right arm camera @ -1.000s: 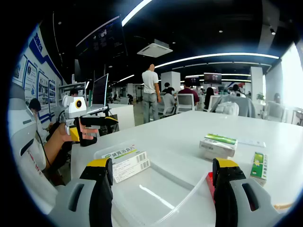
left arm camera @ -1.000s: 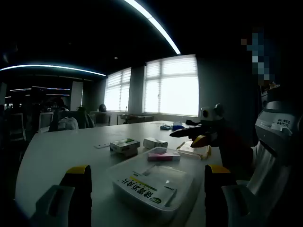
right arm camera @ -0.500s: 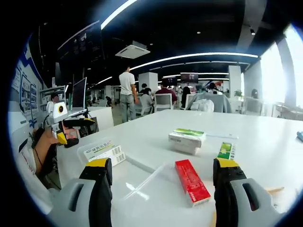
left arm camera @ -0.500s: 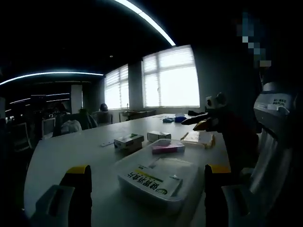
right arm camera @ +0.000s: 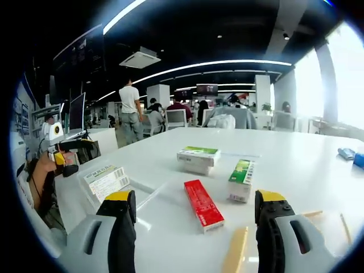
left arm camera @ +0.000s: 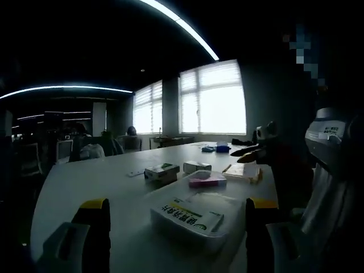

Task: Arrange the small medicine boxes into an aligned row inside the storage area until every box is upright, visible, and separated from the surrounding clutter.

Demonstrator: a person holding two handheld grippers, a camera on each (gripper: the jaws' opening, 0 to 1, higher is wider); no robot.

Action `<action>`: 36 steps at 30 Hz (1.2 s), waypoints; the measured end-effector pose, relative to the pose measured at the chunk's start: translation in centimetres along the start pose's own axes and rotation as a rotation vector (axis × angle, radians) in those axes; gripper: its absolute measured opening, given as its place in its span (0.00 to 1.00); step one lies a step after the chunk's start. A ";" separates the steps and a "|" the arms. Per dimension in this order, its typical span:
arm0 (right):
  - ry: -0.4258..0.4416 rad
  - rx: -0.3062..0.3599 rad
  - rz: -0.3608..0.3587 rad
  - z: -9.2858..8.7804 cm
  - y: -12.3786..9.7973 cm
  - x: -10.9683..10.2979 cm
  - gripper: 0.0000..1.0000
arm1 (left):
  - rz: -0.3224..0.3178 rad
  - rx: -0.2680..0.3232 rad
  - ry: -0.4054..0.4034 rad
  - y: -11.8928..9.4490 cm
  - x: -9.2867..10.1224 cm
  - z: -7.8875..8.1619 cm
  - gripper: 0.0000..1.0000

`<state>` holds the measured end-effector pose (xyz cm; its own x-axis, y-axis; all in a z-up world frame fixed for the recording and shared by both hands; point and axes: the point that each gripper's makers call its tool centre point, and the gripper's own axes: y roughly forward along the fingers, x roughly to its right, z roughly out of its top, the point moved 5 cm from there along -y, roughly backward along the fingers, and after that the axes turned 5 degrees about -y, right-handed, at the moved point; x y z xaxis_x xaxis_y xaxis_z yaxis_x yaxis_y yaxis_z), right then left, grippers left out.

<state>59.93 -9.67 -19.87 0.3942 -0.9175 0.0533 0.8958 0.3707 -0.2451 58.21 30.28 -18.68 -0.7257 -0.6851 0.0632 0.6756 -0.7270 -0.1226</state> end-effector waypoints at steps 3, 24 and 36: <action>0.018 0.000 -0.032 -0.3 -0.1 0.8 0.83 | 0.003 -0.015 0.004 0.1 -0.1 -0.1 0.98; 0.025 -0.035 -0.026 -1.5 0.2 1.2 0.81 | -0.015 -0.012 0.022 0.0 -0.2 0.9 0.96; 0.044 0.007 0.006 -0.5 0.6 0.8 0.79 | -0.023 0.035 -0.031 1.2 -0.6 2.0 0.96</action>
<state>60.70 -10.20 -20.46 0.3906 -0.9205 0.0091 0.8949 0.3774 -0.2382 59.72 29.66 -16.87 -0.7372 -0.6689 0.0959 0.6634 -0.7434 -0.0859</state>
